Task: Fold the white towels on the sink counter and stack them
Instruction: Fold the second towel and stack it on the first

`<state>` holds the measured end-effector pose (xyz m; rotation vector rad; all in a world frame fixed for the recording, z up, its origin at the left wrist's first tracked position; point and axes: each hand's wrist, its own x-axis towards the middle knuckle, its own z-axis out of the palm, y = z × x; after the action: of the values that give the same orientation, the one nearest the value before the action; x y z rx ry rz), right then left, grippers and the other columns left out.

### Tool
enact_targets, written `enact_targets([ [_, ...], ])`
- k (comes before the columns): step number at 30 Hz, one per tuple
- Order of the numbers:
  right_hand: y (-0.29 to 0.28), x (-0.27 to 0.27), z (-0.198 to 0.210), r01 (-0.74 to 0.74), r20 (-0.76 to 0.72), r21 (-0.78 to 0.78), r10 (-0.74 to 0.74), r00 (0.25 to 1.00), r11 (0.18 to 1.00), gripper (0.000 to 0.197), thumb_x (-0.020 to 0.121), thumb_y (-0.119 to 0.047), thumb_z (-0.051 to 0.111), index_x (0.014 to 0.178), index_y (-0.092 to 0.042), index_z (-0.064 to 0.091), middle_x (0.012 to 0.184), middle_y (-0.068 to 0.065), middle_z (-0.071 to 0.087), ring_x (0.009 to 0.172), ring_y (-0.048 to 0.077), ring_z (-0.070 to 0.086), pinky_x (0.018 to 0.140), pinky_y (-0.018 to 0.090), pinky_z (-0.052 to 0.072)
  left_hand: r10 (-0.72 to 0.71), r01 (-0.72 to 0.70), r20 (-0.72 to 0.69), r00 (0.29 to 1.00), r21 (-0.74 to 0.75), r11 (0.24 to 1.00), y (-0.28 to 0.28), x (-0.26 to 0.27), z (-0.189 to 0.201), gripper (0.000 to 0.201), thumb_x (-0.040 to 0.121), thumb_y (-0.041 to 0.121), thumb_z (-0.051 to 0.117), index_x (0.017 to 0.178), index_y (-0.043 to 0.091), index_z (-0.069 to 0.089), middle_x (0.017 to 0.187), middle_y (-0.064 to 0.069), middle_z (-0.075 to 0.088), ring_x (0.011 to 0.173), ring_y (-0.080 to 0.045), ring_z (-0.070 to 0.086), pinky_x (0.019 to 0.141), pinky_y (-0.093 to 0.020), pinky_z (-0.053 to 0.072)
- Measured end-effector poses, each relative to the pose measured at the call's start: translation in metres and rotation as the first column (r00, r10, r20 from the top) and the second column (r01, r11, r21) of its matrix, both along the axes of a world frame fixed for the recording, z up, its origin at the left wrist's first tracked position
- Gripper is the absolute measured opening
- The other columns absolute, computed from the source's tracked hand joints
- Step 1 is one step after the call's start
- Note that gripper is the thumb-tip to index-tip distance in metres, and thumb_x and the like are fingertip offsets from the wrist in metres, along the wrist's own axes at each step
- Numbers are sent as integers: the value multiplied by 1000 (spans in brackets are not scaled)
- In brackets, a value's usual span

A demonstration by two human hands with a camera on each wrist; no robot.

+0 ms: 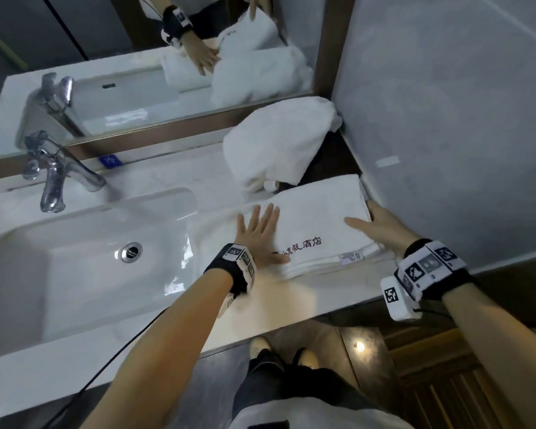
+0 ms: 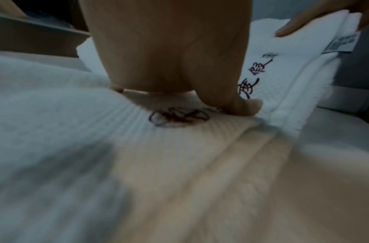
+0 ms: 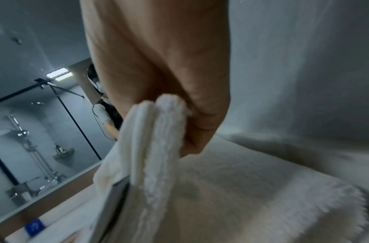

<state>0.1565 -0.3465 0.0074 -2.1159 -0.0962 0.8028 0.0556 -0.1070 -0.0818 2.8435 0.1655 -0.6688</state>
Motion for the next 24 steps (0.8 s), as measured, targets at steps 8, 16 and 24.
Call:
enact_targets([
  [8, 21, -13, 37, -85, 14, 208, 84, 996, 974, 41, 89, -12, 60, 127, -26, 50, 122, -3, 64, 105, 9, 62, 84, 23, 49, 20, -19, -47, 999, 14, 1000, 2, 3, 11, 135, 55, 80, 60, 147, 18, -18, 158, 6, -19, 142, -40, -24, 104, -74, -6],
  [16, 84, -38, 58, -238, 97, 286, 219, 971, 928, 61, 84, -5, 55, 135, -35, 41, 122, -14, 61, 112, 5, 58, 97, 28, 47, 0, 2, 41, 999, -44, 999, 22, -8, 18, 125, 60, 80, 58, 150, 24, -9, 160, 7, -12, 145, -30, -19, 110, -69, 0],
  [24, 144, -60, 54, -337, 188, 193, 303, 934, 921, 62, 77, -9, 57, 135, -23, 39, 122, 2, 60, 112, 22, 57, 99, 43, 46, 868, -745, 23, 497, -502, 440, 114, -91, 12, 67, 96, 37, 45, 147, 3, 16, 149, -18, 34, 138, -33, 33, 116, -41, 23],
])
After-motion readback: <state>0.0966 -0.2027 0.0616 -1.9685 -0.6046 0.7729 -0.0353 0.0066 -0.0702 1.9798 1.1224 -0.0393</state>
